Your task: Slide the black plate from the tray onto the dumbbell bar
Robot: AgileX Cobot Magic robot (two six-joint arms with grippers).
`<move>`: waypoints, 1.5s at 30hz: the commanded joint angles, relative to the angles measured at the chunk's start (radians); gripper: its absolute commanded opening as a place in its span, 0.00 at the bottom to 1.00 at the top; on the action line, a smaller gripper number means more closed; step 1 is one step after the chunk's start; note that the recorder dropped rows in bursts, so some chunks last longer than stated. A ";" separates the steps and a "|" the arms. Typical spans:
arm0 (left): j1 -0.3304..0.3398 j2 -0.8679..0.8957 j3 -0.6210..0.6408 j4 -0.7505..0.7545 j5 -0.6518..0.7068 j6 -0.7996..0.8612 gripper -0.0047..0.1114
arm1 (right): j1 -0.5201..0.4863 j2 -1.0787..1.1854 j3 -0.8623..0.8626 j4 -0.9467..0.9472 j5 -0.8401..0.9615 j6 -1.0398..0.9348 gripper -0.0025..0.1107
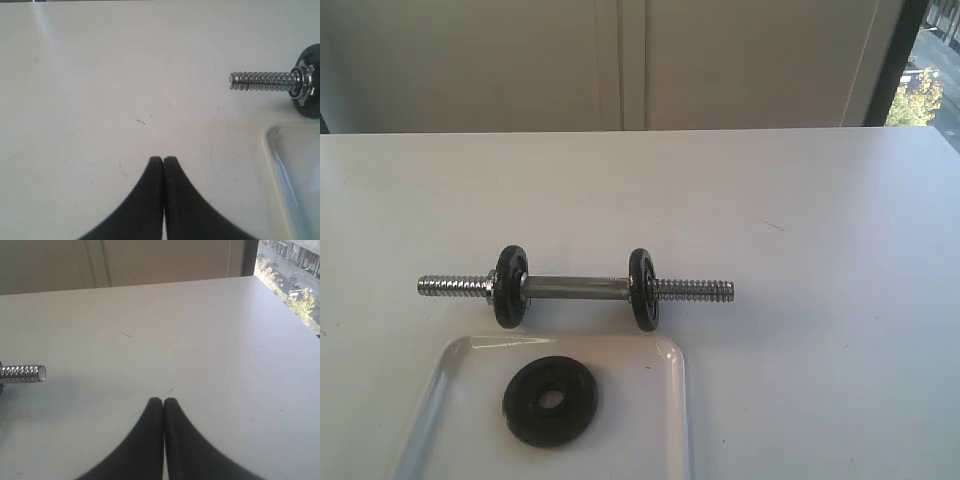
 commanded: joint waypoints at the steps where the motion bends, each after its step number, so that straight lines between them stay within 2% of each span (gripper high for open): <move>1: -0.004 -0.005 0.004 0.000 -0.003 0.001 0.04 | 0.001 -0.006 0.007 0.001 -0.005 -0.001 0.02; 7: -0.004 -0.005 0.004 0.000 -0.003 0.001 0.04 | 0.032 -0.006 0.007 0.001 -0.005 -0.001 0.02; 20: -0.004 -0.005 0.004 0.000 -0.005 0.001 0.04 | 0.032 -0.006 0.007 0.001 -0.005 -0.001 0.02; 24: -0.004 -0.005 0.004 0.000 -0.063 0.001 0.04 | 0.032 -0.006 0.007 0.001 -0.005 -0.001 0.02; 33: -0.004 -0.005 0.004 0.000 -0.464 0.001 0.04 | 0.032 -0.006 0.007 0.001 -0.005 -0.001 0.02; 42: -0.004 -0.005 0.004 0.000 -1.052 -0.018 0.04 | 0.062 -0.006 0.007 0.001 -0.005 -0.001 0.02; 45: -0.004 -0.005 0.004 0.000 -1.116 -0.032 0.04 | 0.062 -0.006 0.007 0.001 -0.005 -0.001 0.02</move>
